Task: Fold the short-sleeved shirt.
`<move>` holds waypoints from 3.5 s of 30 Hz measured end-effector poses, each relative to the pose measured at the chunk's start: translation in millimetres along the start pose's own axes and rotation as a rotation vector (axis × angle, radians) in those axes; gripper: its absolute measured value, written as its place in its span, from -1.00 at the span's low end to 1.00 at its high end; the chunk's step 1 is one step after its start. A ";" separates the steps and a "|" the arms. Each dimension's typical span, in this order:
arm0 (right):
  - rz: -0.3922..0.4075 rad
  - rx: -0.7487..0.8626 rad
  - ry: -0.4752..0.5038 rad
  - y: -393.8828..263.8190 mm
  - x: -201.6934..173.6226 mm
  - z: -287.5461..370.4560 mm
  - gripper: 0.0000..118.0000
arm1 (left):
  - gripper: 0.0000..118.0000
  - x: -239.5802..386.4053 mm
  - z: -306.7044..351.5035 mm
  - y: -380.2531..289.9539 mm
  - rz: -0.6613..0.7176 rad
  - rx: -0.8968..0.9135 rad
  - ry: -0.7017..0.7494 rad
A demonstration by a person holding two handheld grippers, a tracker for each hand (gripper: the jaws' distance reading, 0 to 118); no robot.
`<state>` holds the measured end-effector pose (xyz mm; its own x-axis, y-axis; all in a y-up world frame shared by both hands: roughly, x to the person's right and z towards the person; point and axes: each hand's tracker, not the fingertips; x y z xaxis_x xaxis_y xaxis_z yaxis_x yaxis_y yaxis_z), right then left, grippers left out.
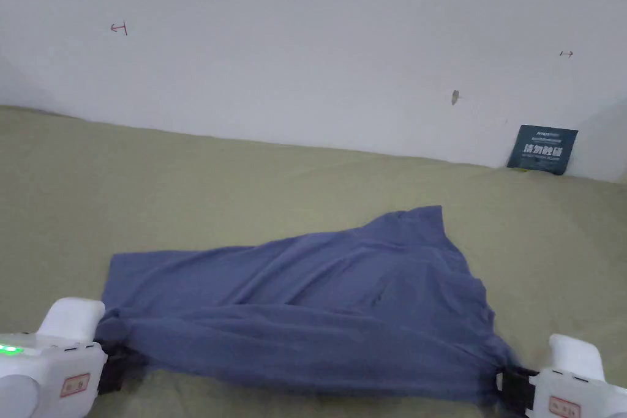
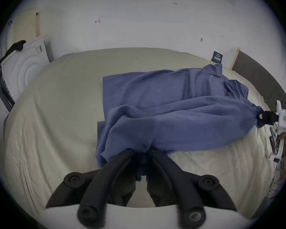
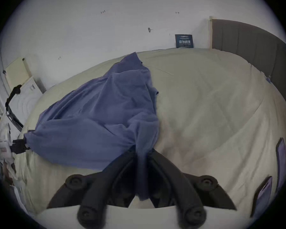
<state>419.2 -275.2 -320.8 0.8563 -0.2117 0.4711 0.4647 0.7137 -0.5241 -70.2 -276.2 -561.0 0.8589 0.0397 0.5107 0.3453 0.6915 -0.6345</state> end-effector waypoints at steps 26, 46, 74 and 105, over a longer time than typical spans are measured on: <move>-0.046 -0.295 -0.113 -108.3 21.0 193.7 -0.87 | -0.84 -16.7 191.9 -145.4 -0.200 -0.279 -0.308; -0.114 -0.107 -0.254 -108.4 54.2 258.2 0.26 | -0.50 -51.8 251.7 -171.6 0.097 -0.304 -0.182; 0.296 0.107 0.030 -143.1 -164.0 246.5 -0.99 | -1.00 159.5 241.2 -139.7 0.169 0.099 -0.068; 0.361 -0.461 0.003 93.8 -19.0 -55.5 0.52 | -0.99 33.2 73.7 -55.0 0.165 -0.257 0.022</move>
<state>459.0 -241.3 -418.3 0.9789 -0.0110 0.2039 0.1929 0.3768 -0.9060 -88.6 -259.8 -466.4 0.9186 0.1185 0.3771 0.2822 0.4713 -0.8356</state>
